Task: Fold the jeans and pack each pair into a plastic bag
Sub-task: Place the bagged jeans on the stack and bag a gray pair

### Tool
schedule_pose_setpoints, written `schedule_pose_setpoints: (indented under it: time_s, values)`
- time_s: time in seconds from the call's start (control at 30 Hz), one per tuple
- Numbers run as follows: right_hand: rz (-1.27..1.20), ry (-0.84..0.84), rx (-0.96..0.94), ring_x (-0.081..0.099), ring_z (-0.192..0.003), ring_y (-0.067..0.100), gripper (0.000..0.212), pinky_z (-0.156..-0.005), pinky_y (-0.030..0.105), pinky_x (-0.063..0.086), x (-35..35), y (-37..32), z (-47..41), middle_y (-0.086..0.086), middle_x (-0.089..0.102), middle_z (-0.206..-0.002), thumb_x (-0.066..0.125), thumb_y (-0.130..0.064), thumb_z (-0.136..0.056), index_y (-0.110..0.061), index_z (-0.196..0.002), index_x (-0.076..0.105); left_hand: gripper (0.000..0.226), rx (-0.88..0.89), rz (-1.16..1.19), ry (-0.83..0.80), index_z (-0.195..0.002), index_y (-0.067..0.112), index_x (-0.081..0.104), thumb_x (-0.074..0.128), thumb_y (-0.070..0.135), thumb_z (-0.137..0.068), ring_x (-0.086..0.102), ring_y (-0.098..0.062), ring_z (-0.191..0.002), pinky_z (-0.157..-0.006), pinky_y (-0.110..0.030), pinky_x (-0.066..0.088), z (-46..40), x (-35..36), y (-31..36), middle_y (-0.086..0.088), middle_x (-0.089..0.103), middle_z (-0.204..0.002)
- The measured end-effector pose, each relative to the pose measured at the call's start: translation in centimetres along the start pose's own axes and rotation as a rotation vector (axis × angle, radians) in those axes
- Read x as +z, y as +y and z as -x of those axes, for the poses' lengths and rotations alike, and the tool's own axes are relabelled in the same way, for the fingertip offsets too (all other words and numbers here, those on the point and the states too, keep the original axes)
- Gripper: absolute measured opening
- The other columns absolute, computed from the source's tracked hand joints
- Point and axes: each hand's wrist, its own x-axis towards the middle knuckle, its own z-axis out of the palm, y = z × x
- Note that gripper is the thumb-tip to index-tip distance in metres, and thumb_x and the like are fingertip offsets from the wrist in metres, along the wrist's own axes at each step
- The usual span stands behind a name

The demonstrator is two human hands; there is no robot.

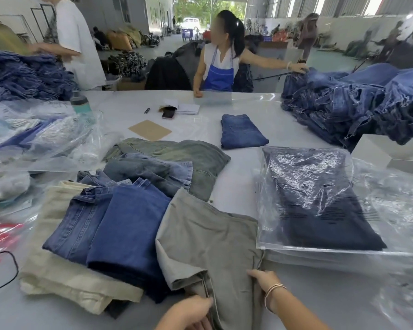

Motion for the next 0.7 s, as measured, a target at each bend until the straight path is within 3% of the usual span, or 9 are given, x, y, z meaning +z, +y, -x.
schedule_pose_setpoints:
  time_s: [0.07,0.13,0.17,0.23,0.3,0.5,0.57,0.63,0.7]
  values:
    - [-0.032,-0.082,-0.001,0.062,-0.093,0.033,0.042,-0.083,0.039,0.050,0.3,-0.6,0.1,0.023,0.065,-0.111,0.065,0.009,-0.079,0.013,-0.119,0.053,0.045,0.184,-0.029,-0.087,-0.128,0.004,0.058,0.047,0.037,-0.099,0.059,-0.016,-0.113,-0.080,-0.021,0.044,0.1,0.0,1.6,-0.009,0.063,-0.122]
    - [-0.122,-0.166,-0.058,0.064,-0.084,0.031,0.035,-0.079,0.039,0.053,0.8,-1.7,1.0,0.018,0.069,-0.094,0.061,0.010,-0.081,0.009,-0.116,0.057,0.029,0.323,0.064,-0.016,-0.100,0.016,0.070,0.058,0.041,-0.090,0.063,-0.012,-0.099,-0.084,-0.027,0.047,0.4,0.0,3.7,0.001,0.070,-0.098]
    - [-0.185,-0.222,-0.085,0.065,-0.078,0.030,0.028,-0.073,0.037,0.055,1.0,-2.3,1.6,0.016,0.071,-0.086,0.059,0.010,-0.083,0.007,-0.111,0.060,0.025,0.400,0.061,0.057,-0.102,0.023,0.066,0.062,0.044,-0.088,0.059,-0.009,-0.103,-0.091,-0.025,0.045,0.1,0.0,4.5,0.008,0.063,-0.100]
    - [-0.264,-0.323,-0.119,0.067,-0.072,0.025,0.021,-0.065,0.031,0.056,1.5,-3.5,2.7,0.013,0.072,-0.079,0.051,0.011,-0.086,0.002,-0.101,0.063,0.053,0.494,0.029,0.143,-0.127,0.028,0.047,0.066,0.050,-0.083,0.043,-0.006,-0.121,-0.103,-0.021,0.034,-0.6,0.1,5.7,0.013,0.043,-0.120]
    - [-0.294,-0.405,-0.127,0.066,-0.068,0.027,0.029,-0.064,0.030,0.055,2.3,-4.4,3.4,0.016,0.070,-0.076,0.040,0.014,-0.086,0.003,-0.097,0.064,0.065,0.543,0.086,0.119,-0.130,0.033,0.045,0.072,0.053,-0.075,0.047,-0.005,-0.122,-0.102,-0.020,0.037,-0.7,-0.2,6.4,0.017,0.049,-0.126]
    - [-0.375,-0.490,-0.217,0.065,-0.069,0.032,0.039,-0.070,0.036,0.054,2.1,-6.5,5.2,0.022,0.068,-0.080,0.030,0.019,-0.079,0.008,-0.098,0.063,0.035,0.619,0.314,-0.026,-0.116,0.028,0.062,0.073,0.028,-0.083,0.065,-0.001,-0.100,-0.084,-0.016,0.050,-0.5,-2.6,5.9,0.015,0.072,-0.105]
    - [-0.410,-0.485,-0.261,0.067,-0.066,0.025,0.040,-0.064,0.030,0.056,0.8,-7.6,5.3,0.018,0.070,-0.078,0.028,0.017,-0.079,0.005,-0.093,0.064,0.027,0.575,0.415,0.003,-0.116,0.017,0.063,0.065,0.014,-0.090,0.067,-0.011,-0.099,-0.089,-0.027,0.053,0.0,-3.4,6.1,0.003,0.073,-0.106]
    - [-0.473,-0.486,-0.293,0.067,-0.061,0.020,0.044,-0.058,0.024,0.056,-0.4,-9.1,5.4,0.015,0.070,-0.073,0.027,0.016,-0.080,0.002,-0.084,0.068,0.024,0.550,0.527,0.016,-0.113,0.009,0.062,0.058,0.001,-0.091,0.069,-0.018,-0.092,-0.086,-0.034,0.055,1.2,-3.7,7.2,-0.004,0.074,-0.099]
    - [-0.548,-0.506,-0.300,0.067,-0.058,0.018,0.053,-0.054,0.022,0.055,-1.5,-10.8,6.0,0.013,0.069,-0.068,0.024,0.013,-0.083,0.001,-0.067,0.073,0.022,0.542,0.677,-0.048,-0.108,0.006,0.062,0.056,-0.005,-0.089,0.071,-0.018,-0.079,-0.071,-0.031,0.058,2.9,-3.5,9.0,-0.004,0.075,-0.086]
